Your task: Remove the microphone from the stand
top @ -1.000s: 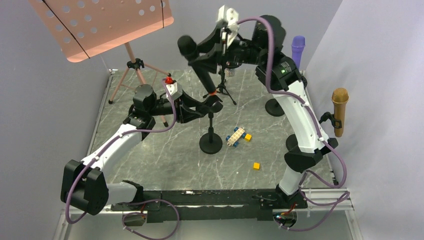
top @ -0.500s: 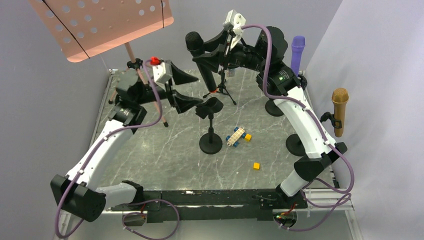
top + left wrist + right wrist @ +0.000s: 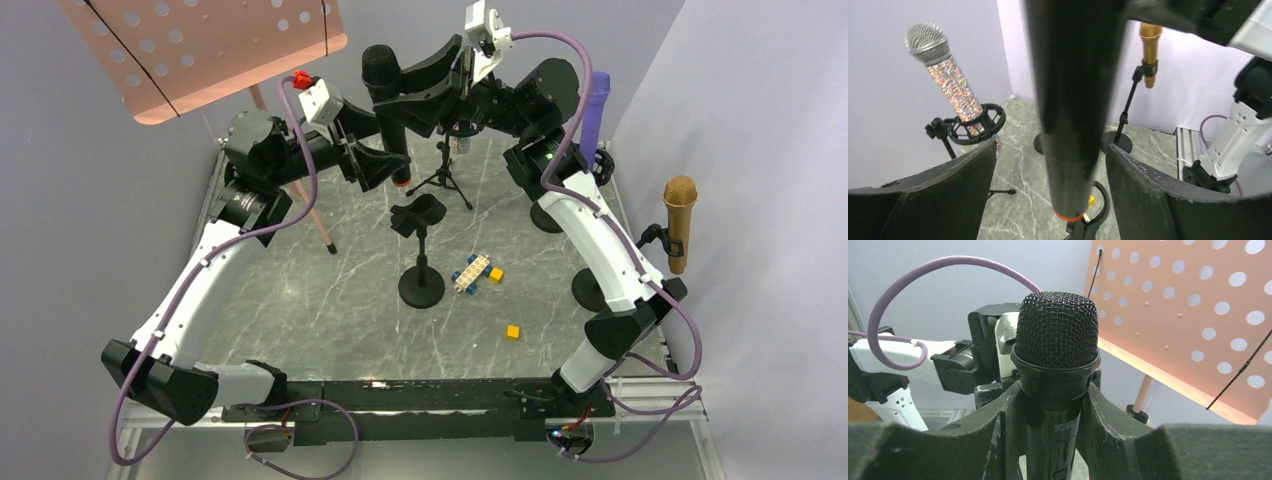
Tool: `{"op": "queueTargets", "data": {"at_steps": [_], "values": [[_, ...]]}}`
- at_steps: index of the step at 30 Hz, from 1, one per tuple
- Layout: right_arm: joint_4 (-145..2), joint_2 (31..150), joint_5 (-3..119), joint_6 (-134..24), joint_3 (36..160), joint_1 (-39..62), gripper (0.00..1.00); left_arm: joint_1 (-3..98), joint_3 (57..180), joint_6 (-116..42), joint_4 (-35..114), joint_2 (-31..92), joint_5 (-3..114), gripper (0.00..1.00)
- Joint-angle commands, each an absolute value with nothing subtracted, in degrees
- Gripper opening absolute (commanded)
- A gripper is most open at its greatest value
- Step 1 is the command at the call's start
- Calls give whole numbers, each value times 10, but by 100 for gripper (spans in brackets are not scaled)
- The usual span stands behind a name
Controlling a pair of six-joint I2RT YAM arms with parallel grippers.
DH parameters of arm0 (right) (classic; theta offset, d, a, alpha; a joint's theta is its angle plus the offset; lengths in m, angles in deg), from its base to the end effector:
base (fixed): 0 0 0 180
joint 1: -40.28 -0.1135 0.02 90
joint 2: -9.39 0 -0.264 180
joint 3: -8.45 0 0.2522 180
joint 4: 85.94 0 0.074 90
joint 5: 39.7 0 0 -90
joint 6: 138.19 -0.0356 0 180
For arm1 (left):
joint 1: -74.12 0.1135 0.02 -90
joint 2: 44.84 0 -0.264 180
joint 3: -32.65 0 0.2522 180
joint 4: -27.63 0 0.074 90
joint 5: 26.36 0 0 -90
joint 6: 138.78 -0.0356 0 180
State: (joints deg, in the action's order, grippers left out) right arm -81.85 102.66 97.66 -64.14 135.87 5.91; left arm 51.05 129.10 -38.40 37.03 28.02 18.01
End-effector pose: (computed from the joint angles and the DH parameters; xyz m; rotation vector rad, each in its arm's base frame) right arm 0.2565 0.2072 0.5678 -0.9531 0.9056 1.1870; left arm 0.2377 -0.1289 0.4909 0.8404 1.2125 -1.0026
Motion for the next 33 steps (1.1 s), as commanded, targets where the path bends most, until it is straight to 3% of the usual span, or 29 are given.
{"op": "queueTargets", "data": {"at_steps": [1,10,12,14,15,16,17,18,21,26,33], "values": [[-887,1033,995,-682,1363,51,0,508,1329,-369,380,279,219,79],[-897,1034,989,-688,1331,44,0,506,1349,-361,390,269,236,67],[-898,1036,989,-688,1331,44,0,506,1354,-361,387,271,220,58],[-896,1039,988,-687,1332,44,0,505,1353,-366,385,272,208,39],[-892,1040,988,-683,1332,44,0,505,1352,-369,386,271,207,24],[-883,1039,986,-675,1331,44,20,505,1349,-372,388,269,217,6],[-870,1038,981,-665,1329,44,44,505,1347,-373,393,265,238,0],[-844,1035,975,-652,1330,44,65,506,1345,-374,401,259,267,0],[-759,1009,983,-585,1309,47,97,513,1345,-397,439,233,334,0],[-643,905,968,-436,1200,48,100,521,1324,-562,569,154,414,0],[-504,793,859,-313,1108,64,100,570,1187,-743,834,22,645,0]]}}
